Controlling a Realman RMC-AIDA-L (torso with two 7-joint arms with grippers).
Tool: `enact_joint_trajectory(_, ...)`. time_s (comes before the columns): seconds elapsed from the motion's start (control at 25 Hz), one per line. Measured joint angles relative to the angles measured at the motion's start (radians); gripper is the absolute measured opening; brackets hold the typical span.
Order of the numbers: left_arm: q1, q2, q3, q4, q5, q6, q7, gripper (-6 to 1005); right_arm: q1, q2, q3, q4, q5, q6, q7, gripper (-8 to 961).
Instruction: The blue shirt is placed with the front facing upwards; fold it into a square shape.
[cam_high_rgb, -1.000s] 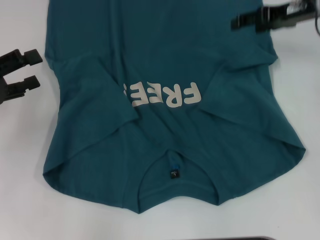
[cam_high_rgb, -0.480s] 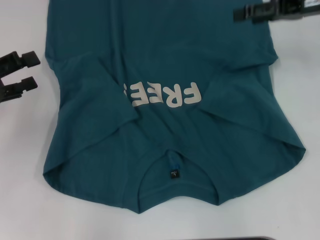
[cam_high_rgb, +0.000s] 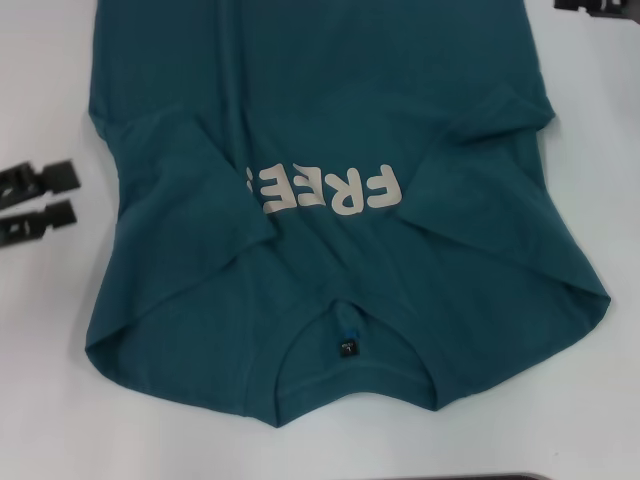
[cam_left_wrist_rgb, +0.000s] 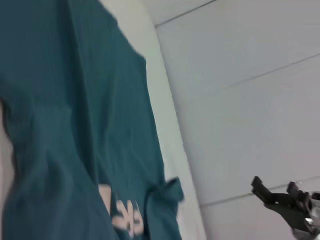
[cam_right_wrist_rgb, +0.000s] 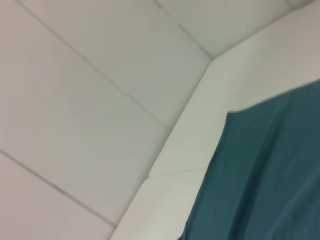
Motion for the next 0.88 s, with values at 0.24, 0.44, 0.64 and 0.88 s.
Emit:
enact_joint_trajectory(0.24,0.077,0.017,0.005,-0.001,0.014,0.065,-0.046,947,-0.026,-0.021,-0.006,-0.002,-0.041,-0.053,0.041,882)
enact_joint_trajectory(0.44,0.118,0.013,0.029,-0.003,0.058,0.066,-0.038,947,-0.026,-0.025,-0.006,-0.002,-0.095,-0.064,0.050,883)
enact_joint_trajectory(0.64,0.125,-0.011,0.045,-0.012,0.128,0.035,-0.026,947,-0.020,-0.021,-0.006,-0.002,-0.120,-0.065,0.051,883)
enact_joint_trajectory(0.88,0.126,-0.054,0.045,-0.073,0.179,-0.007,-0.014,948,-0.022,-0.019,0.002,-0.002,-0.120,-0.066,0.051,884)
